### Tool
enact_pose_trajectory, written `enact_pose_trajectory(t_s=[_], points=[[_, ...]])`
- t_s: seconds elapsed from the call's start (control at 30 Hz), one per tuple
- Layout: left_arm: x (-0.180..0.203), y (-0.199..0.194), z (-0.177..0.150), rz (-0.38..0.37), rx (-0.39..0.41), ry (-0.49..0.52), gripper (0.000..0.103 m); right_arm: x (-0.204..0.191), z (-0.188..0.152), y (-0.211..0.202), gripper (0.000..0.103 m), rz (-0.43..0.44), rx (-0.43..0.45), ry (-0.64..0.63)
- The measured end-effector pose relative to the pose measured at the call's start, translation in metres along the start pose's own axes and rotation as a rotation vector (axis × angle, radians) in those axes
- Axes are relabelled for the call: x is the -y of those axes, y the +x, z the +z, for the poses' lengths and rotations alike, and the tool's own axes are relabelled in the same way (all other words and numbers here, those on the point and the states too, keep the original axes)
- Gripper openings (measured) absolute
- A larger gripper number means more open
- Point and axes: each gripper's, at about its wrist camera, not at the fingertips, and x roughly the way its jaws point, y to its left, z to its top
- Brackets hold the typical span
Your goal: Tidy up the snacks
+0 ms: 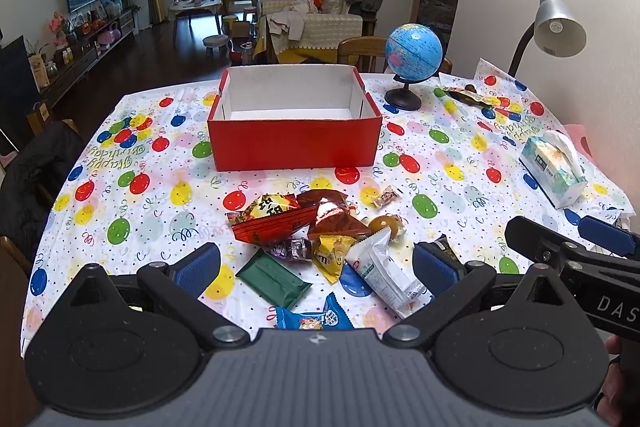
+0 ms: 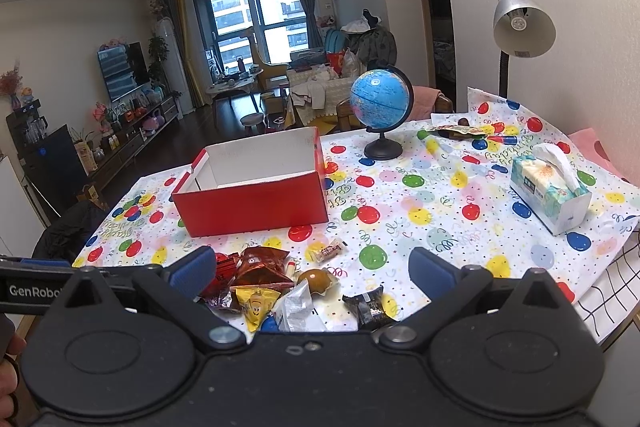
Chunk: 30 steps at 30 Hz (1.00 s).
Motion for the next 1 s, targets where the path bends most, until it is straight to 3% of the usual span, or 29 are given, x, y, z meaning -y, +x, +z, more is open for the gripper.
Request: enact_pose_trajectory(t_s=[1.0], points=[[-0.0019,-0.0039,-0.0021,0.016,0.023,-0.013,0.103,0.0003,-0.0010,-0.0018,0.103,0.001,0.005,0.000]])
